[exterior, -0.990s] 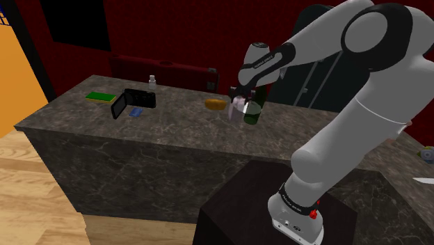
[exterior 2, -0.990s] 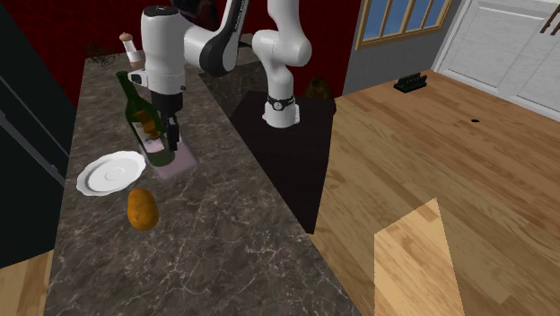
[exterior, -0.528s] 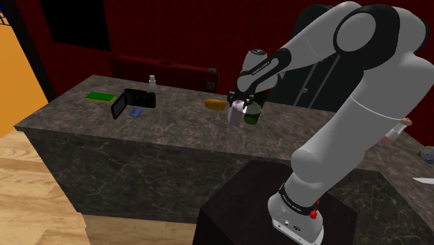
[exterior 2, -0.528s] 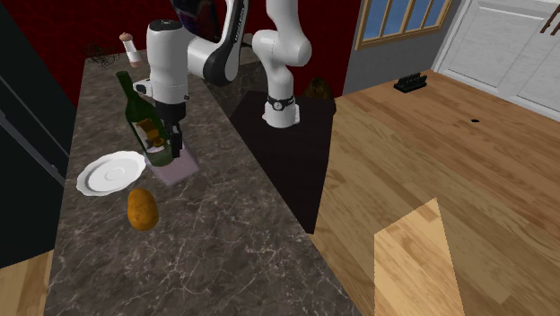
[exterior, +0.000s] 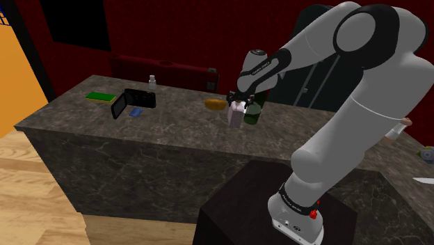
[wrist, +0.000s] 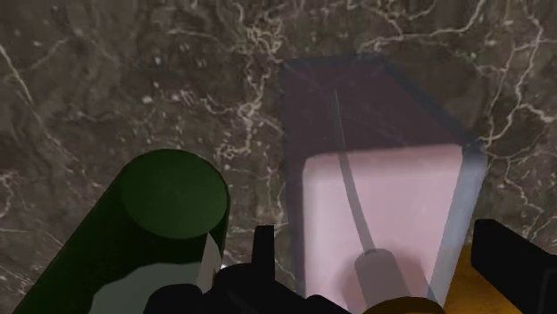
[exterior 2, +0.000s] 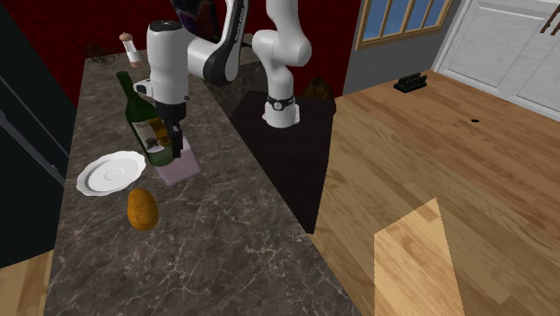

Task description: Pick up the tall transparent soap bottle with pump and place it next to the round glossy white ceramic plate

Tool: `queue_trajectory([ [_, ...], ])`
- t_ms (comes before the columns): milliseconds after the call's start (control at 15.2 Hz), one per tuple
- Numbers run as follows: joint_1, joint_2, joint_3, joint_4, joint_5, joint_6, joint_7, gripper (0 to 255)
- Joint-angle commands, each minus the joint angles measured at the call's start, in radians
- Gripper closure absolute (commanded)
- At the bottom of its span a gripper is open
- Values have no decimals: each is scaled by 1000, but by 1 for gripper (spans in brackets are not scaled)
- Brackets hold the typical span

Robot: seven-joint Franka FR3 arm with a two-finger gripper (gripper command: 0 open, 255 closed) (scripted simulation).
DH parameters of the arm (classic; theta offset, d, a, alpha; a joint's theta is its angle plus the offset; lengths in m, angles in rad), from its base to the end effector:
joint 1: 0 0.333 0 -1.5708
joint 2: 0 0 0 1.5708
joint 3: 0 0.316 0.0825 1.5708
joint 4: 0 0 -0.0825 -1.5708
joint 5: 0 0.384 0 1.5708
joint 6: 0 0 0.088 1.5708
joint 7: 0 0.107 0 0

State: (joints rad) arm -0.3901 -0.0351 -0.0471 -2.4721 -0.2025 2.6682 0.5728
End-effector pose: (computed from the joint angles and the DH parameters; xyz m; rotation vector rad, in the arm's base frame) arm 0.4488 -0.2032 0.3282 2.7620 -1.2343 0.3608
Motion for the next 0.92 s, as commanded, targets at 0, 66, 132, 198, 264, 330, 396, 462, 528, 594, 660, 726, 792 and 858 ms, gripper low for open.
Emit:
queue_trajectory([
  [0, 0, 0, 0, 0, 0, 0, 0, 0],
  [66, 0, 0, 0, 0, 0, 0, 0, 0],
  [132, 0, 3, 0, 1, -1, 2, 1, 0],
  [198, 2, -31, 2, 0, 7, -31, -5, 0],
  [264, 5, -64, 4, 0, 13, -65, -9, 0],
  [330, 8, -97, 6, 2, 19, -100, -13, 0],
  [396, 10, -121, 7, 4, 24, -127, -16, 0],
  [462, 10, -121, 7, 4, 24, -127, -16, 0],
  [528, 10, -121, 7, 4, 24, -127, -16, 0],
  [594, 10, -121, 7, 4, 24, -127, -16, 0],
  [660, 10, -121, 7, 4, 24, -127, -16, 0],
  [726, 10, -121, 7, 4, 24, -127, -16, 0],
  [792, 10, -121, 7, 4, 24, -127, -16, 0],
  [858, 10, -121, 7, 4, 24, -127, -16, 0],
])
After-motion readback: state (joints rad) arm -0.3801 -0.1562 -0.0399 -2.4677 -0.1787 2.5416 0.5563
